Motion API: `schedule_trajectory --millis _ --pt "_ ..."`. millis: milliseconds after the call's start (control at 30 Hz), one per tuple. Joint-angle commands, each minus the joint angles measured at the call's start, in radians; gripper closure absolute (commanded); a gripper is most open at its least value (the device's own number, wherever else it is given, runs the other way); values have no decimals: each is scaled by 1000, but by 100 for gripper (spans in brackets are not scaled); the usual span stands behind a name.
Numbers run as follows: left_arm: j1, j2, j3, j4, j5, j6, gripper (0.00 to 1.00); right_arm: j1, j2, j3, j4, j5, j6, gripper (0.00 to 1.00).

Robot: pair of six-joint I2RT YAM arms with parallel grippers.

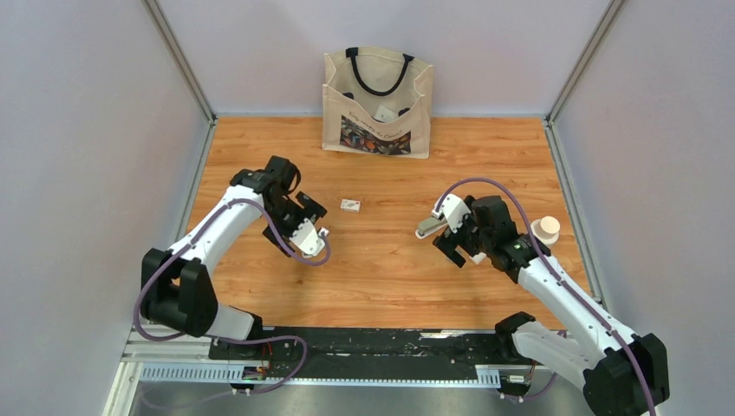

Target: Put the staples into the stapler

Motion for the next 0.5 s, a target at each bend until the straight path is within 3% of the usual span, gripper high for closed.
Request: schedule_trajectory --millis 0,467 --pt "-71 63 28 -117 -85 407 3 -9 15 -4 49 34 -21 0" --pt "-120 157 -146 220 -202 488 9 -6 37 -4 49 39 -22 0"
